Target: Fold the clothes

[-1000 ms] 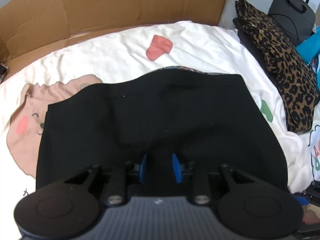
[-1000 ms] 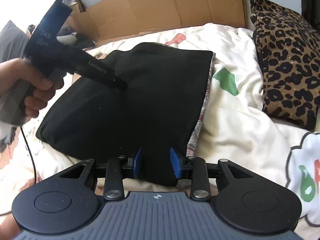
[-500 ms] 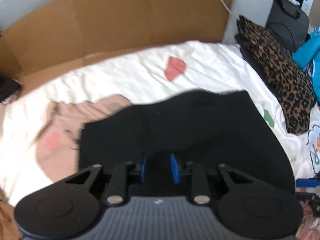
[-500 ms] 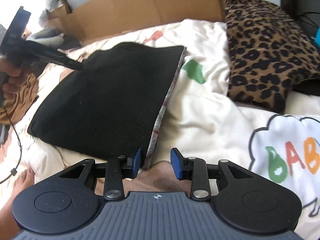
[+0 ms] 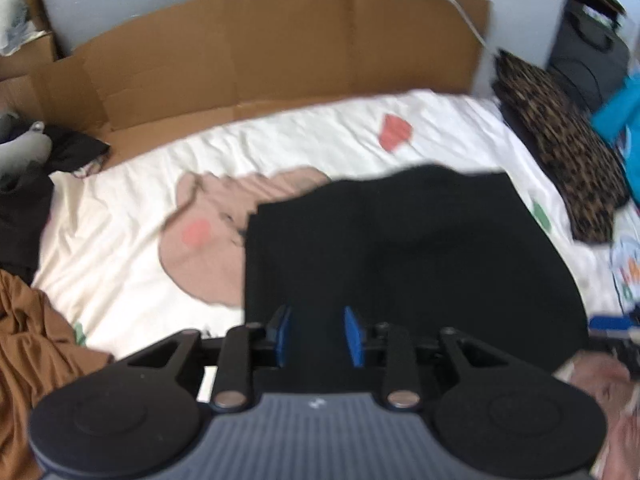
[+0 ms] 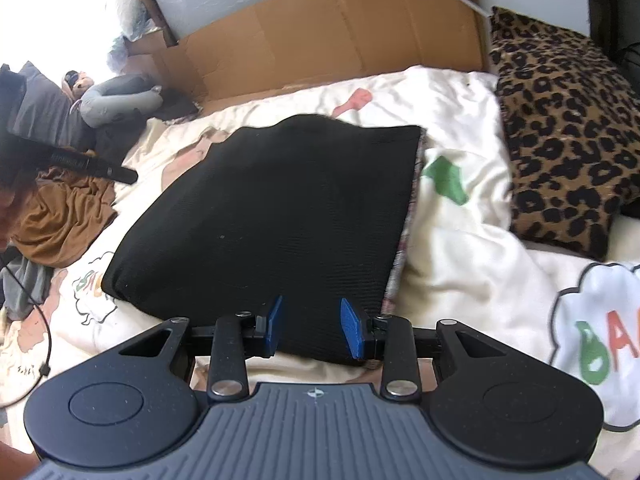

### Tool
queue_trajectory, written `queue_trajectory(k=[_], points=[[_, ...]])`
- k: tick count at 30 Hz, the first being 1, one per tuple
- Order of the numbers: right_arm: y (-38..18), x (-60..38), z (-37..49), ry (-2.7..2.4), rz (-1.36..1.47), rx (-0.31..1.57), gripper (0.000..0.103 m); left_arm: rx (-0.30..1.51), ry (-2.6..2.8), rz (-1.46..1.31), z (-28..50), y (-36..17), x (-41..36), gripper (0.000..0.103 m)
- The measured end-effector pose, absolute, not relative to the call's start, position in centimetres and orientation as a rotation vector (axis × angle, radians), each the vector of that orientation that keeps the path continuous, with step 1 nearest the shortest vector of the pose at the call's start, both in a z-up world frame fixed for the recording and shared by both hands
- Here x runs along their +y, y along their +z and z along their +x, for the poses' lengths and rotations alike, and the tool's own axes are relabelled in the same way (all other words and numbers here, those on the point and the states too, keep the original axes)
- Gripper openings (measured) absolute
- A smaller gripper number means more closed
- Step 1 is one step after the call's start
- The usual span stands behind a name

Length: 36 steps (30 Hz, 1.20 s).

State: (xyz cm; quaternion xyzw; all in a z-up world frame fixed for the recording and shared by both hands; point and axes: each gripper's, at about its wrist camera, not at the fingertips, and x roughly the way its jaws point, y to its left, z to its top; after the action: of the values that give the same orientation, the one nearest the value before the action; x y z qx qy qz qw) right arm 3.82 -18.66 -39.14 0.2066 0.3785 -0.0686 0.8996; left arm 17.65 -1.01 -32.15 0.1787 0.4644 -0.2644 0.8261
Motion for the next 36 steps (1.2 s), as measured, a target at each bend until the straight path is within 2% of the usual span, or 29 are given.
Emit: queue_trajectory(k=[9, 21, 36], points=[[-41.1, -17.6, 5.0, -0.147, 0.42, 0.862, 0.038, 1.062, -0.723, 0.346, 13.2, -35.0, -3.9, 0.033], [-41.8, -17.6, 5.2, -0.195, 0.477, 0.865, 0.038, 1.069, -0.875, 0.532, 9.7, -36.8, -10.1, 0.033], [-42.3, -17.7, 5.0, -0.21, 0.497, 0.861, 0.035, 1.09, -0.833, 0.666, 9.4, -38.9, -9.2, 0.033]])
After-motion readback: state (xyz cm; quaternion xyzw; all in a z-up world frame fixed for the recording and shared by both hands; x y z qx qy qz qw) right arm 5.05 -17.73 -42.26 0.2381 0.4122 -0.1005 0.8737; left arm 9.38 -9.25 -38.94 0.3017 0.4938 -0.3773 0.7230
